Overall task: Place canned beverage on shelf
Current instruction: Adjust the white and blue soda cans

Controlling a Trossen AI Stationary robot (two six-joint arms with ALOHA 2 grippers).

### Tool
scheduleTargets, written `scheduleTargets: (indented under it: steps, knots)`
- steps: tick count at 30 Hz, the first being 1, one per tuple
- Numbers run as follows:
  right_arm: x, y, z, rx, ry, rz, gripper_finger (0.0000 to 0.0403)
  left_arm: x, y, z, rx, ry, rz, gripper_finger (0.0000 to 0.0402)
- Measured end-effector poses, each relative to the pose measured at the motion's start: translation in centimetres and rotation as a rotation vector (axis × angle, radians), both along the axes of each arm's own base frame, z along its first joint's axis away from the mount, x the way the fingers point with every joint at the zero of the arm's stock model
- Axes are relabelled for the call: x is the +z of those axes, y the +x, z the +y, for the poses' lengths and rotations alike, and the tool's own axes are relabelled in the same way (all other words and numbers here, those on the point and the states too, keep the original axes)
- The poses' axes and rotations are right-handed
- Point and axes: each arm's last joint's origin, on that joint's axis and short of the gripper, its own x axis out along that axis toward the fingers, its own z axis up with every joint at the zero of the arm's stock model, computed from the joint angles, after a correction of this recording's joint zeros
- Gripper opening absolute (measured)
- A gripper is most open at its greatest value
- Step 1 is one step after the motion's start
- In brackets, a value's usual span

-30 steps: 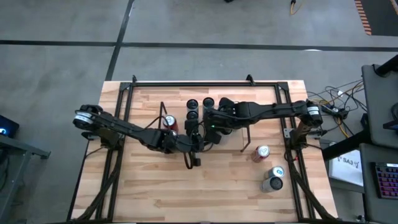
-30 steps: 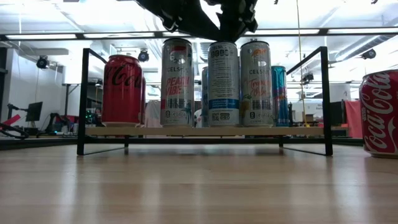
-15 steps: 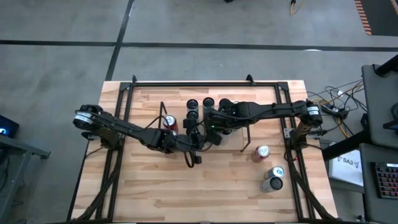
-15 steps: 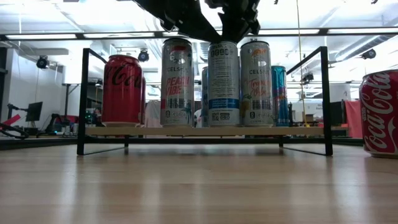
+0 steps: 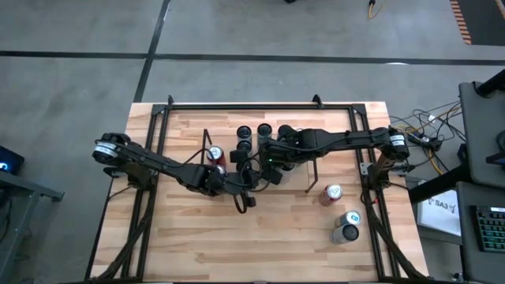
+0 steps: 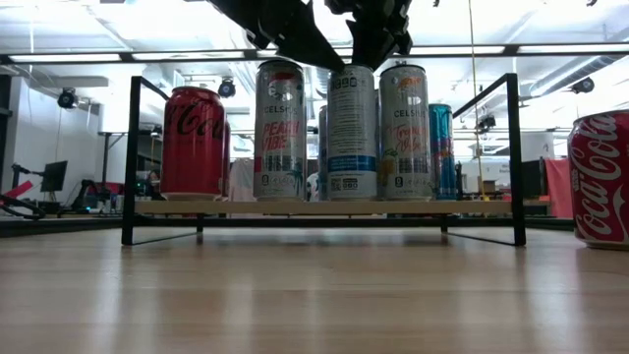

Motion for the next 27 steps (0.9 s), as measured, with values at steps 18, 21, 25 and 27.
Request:
scheduleTargets:
  steps: [18, 21, 25, 27]
  knots:
    - [0.9, -0.4, -0.3, 0.000, -0.069, -0.028, 0.0009, -0.1, -0.1, -1.8, -0.102, -0.059, -0.002, 0.0000]
    - [0.9, -0.3, -0.4, -0.003, -0.071, -0.031, 0.0009, -0.2, 0.1, -1.8, -0.095, -0.058, -0.012, 0.0000]
    - [0.5, -0.1, -0.4, -0.003, -0.070, -0.024, 0.0009, -0.4, 0.2, -1.5, -0.086, -0.056, -0.006, 0.0000]
    - [0.4, 0.0, -0.3, 0.001, -0.057, -0.027, 0.0009, -0.4, 0.2, -1.4, -0.077, -0.052, -0.007, 0.0000]
